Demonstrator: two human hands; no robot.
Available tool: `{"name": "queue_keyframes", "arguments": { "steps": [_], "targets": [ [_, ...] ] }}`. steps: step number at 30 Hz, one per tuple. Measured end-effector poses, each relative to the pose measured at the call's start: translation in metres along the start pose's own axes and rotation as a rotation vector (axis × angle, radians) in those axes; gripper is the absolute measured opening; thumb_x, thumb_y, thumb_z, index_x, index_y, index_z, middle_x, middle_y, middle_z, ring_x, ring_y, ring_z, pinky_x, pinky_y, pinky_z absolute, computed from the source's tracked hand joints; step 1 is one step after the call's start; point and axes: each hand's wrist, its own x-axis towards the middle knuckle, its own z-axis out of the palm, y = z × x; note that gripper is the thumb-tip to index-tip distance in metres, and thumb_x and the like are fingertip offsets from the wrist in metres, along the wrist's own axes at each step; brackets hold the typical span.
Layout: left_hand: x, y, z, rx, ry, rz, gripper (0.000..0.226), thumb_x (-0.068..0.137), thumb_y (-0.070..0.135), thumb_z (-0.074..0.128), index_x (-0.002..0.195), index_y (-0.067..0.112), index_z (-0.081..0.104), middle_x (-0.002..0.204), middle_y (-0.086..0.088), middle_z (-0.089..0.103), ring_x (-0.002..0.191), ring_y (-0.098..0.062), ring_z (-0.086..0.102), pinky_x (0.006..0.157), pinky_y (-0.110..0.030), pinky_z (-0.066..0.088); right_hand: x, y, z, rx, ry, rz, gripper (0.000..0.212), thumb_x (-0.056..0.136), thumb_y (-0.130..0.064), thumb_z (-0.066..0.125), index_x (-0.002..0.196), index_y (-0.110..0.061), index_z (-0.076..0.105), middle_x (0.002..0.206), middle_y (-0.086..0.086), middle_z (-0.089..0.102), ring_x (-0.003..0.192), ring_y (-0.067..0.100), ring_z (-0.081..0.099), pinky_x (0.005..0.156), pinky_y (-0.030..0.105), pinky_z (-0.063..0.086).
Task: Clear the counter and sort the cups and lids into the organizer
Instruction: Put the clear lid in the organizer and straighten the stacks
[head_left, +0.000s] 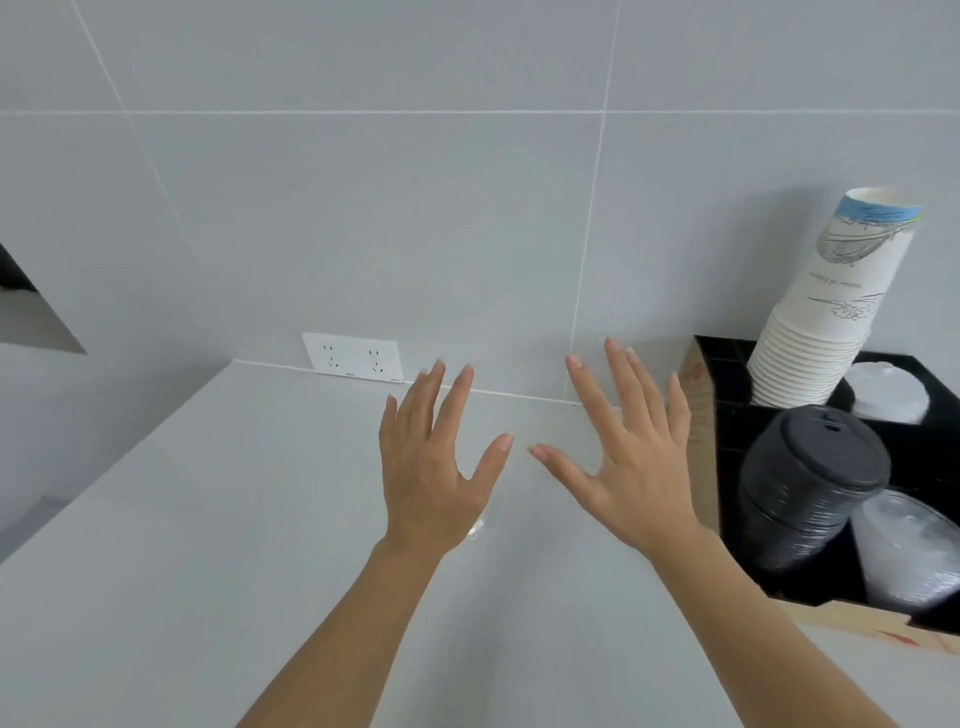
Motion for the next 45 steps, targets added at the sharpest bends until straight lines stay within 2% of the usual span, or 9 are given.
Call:
{"name": "queue_keyframes", "arguments": {
  "steps": [7, 18, 22, 27, 31, 34, 37, 40, 45],
  "targets": [
    [0.001, -0.066, -0.02, 0.078, -0.074, 0.005, 0.067, 0.084, 0.062, 0.039, 0.142, 0.031, 0.027, 0.151, -0.005, 0.034, 0.14, -0.022, 0.027, 0.115, -0.05, 0.014, -0.001, -0.047, 0.044, -0.053, -0.083, 0.048, 0.076, 0.082, -0.076, 0.029, 0.145, -0.036, 0.023, 0.154, 0.009, 0.028, 0.14, 0.028, 0.028, 0.11, 0.06, 0.017],
    [0.002, -0.107, -0.007, 0.079, -0.2, -0.009, 0.069, 0.085, 0.069, 0.028, 0.141, 0.03, 0.03, 0.149, -0.007, 0.038, 0.138, -0.024, 0.032, 0.113, -0.053, 0.019, -0.01, -0.057, 0.076, -0.113, -0.265, 0.133, 0.078, 0.08, -0.076, 0.031, 0.146, -0.035, 0.022, 0.151, 0.011, 0.035, 0.135, 0.031, 0.039, 0.106, 0.06, 0.025],
    [0.0, -0.12, 0.007, 0.081, -0.27, -0.036, 0.069, 0.084, 0.069, 0.028, 0.142, 0.031, 0.031, 0.15, -0.004, 0.036, 0.14, -0.021, 0.028, 0.115, -0.048, 0.015, -0.012, -0.052, 0.095, -0.118, -0.349, 0.152, 0.079, 0.079, -0.074, 0.034, 0.145, -0.032, 0.025, 0.149, 0.012, 0.039, 0.131, 0.032, 0.045, 0.104, 0.06, 0.029],
    [-0.005, -0.14, 0.029, 0.094, -0.33, -0.079, 0.069, 0.083, 0.067, 0.034, 0.14, 0.029, 0.036, 0.15, -0.003, 0.037, 0.139, -0.02, 0.028, 0.116, -0.041, 0.01, -0.023, -0.045, 0.126, -0.13, -0.531, 0.2, 0.081, 0.081, -0.078, 0.02, 0.144, -0.027, 0.029, 0.147, 0.011, 0.042, 0.129, 0.03, 0.048, 0.104, 0.058, 0.031],
    [-0.012, -0.152, 0.049, 0.119, -0.416, -0.103, 0.077, 0.08, 0.074, 0.029, 0.133, 0.022, 0.049, 0.147, -0.004, 0.041, 0.139, -0.021, 0.028, 0.115, -0.035, 0.007, -0.037, -0.036, 0.153, -0.125, -0.658, 0.252, 0.091, 0.079, -0.081, 0.018, 0.138, -0.015, 0.037, 0.143, 0.013, 0.047, 0.126, 0.03, 0.051, 0.105, 0.049, 0.021],
    [-0.019, -0.158, 0.062, 0.109, -0.53, -0.115, 0.08, 0.072, 0.075, 0.034, 0.13, 0.023, 0.052, 0.152, 0.0, 0.033, 0.144, -0.019, 0.016, 0.115, -0.033, 0.0, -0.045, -0.032, 0.167, -0.109, -0.716, 0.288, 0.096, 0.077, -0.082, 0.016, 0.125, -0.007, 0.053, 0.138, 0.016, 0.051, 0.124, 0.031, 0.051, 0.102, 0.046, 0.019],
    [-0.02, -0.158, 0.071, 0.035, -0.662, -0.174, 0.077, 0.068, 0.072, 0.044, 0.127, 0.024, 0.053, 0.156, 0.006, 0.02, 0.144, -0.012, -0.001, 0.113, -0.029, -0.009, -0.053, -0.026, 0.18, -0.036, -0.719, 0.287, 0.099, 0.074, -0.085, 0.017, 0.116, -0.007, 0.06, 0.139, 0.015, 0.05, 0.129, 0.027, 0.044, 0.104, 0.042, 0.016],
    [-0.016, -0.156, 0.077, -0.123, -0.736, -0.344, 0.06, 0.075, 0.046, 0.069, 0.126, 0.021, 0.05, 0.155, 0.007, 0.017, 0.143, -0.007, -0.007, 0.11, -0.026, -0.008, -0.055, -0.022, 0.185, 0.059, -0.67, 0.303, 0.1, 0.061, -0.088, 0.033, 0.125, -0.014, 0.054, 0.148, 0.003, 0.038, 0.141, 0.015, 0.023, 0.109, 0.033, 0.005],
    [-0.009, -0.147, 0.081, -0.199, -0.829, -0.481, 0.061, 0.075, 0.026, 0.073, 0.126, 0.017, 0.04, 0.15, 0.005, 0.021, 0.142, -0.01, -0.004, 0.11, -0.028, 0.001, -0.048, -0.024, 0.18, 0.209, -0.691, 0.385, 0.11, 0.046, -0.085, 0.037, 0.133, -0.017, 0.041, 0.15, -0.005, 0.028, 0.144, 0.008, 0.008, 0.108, 0.024, -0.006]
  ]
}}
